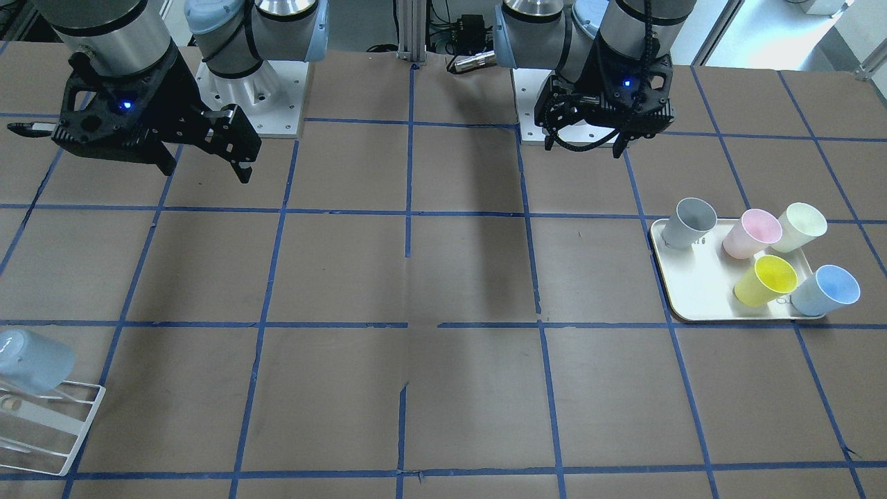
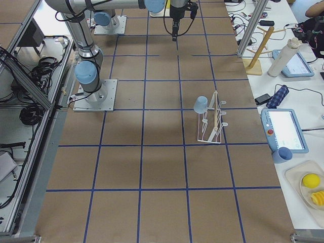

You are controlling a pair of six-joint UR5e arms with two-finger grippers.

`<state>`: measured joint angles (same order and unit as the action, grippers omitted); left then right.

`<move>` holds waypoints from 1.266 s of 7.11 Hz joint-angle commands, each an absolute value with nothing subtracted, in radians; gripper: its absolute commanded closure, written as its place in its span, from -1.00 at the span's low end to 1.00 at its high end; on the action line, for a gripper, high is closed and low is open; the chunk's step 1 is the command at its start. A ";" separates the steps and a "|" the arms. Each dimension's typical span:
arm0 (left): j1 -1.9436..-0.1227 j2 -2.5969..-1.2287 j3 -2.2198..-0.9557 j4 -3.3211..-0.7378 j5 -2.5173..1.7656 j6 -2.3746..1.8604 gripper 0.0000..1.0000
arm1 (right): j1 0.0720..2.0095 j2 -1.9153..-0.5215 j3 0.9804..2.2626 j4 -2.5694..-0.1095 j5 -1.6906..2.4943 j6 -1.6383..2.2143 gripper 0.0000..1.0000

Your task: Transfer IKEA cup to right arm and place on rack

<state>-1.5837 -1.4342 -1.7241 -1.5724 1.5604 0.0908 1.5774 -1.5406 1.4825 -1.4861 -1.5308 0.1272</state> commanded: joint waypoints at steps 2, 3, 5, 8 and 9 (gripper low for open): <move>-1.585 -1.431 -1.723 -1.572 1.562 0.089 -1.00 | 1.611 -1.497 1.440 -1.454 -1.560 0.114 -1.00; -1.585 -1.436 -1.723 -1.569 1.557 0.094 -1.00 | 1.612 -1.497 1.440 -1.454 -1.560 0.114 -1.00; -1.585 -1.427 -1.723 -1.572 1.557 0.089 -1.00 | 1.612 -1.496 1.440 -1.456 -1.557 0.115 -1.00; -1.585 -1.428 -1.723 -1.560 1.559 0.084 -1.00 | 1.612 -1.496 1.440 -1.468 -1.559 0.112 -1.00; -1.585 -1.427 -1.723 -1.562 1.557 0.081 -1.00 | 1.612 -1.496 1.440 -1.470 -1.560 0.112 -1.00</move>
